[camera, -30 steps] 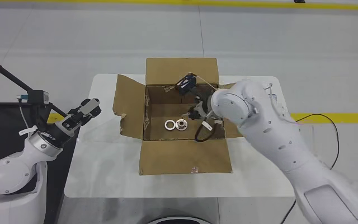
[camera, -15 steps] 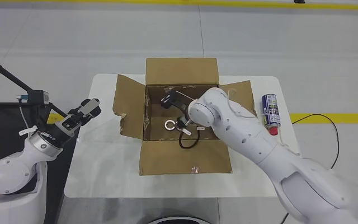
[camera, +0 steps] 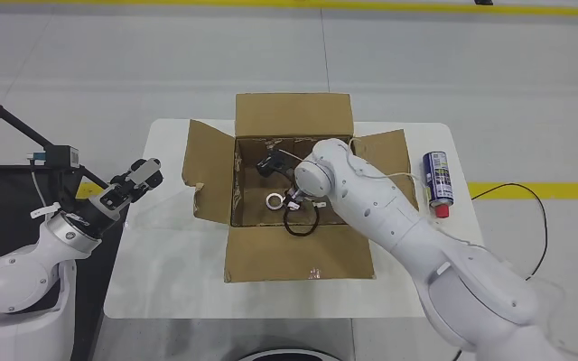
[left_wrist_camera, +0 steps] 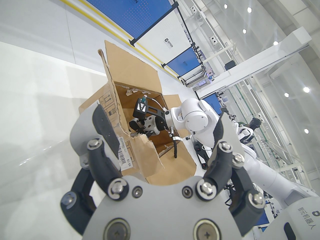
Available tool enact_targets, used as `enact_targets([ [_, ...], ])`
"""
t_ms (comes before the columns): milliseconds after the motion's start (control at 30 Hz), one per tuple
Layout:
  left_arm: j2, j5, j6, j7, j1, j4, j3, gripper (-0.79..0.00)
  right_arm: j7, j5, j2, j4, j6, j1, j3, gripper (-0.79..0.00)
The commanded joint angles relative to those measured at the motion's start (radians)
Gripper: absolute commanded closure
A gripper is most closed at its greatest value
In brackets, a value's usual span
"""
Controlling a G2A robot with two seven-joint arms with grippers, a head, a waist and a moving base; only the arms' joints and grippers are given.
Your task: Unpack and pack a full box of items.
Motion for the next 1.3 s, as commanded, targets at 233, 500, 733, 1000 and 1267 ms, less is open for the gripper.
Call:
enact_targets([
  [233,0.000,0.000,0.000,0.000,0.000,0.000,0.000,-0.785,-0.027,-0.011,-0.051,0.109,-0.018,0.006,-0.007,-0.302],
  [500,0.000,0.000,0.000,0.000,0.000,0.000,0.000,-0.785,-0.028,-0.018,-0.083,0.171,-0.041,0.011,-0.003,-0.268],
  [733,0.000,0.000,0.000,0.000,0.000,0.000,0.000,-0.785,-0.031,-0.030,-0.105,0.213,-0.054,0.011,0.001,-0.126],
  [1000,0.000,0.000,0.000,0.000,0.000,0.000,0.000,-0.785,-0.032,-0.038,-0.121,0.242,-0.068,0.026,0.018,0.000],
  [1267,0.000,0.000,0.000,0.000,0.000,0.000,0.000,-0.785,-0.014,-0.036,-0.111,0.219,-0.081,0.055,0.061,0.000],
])
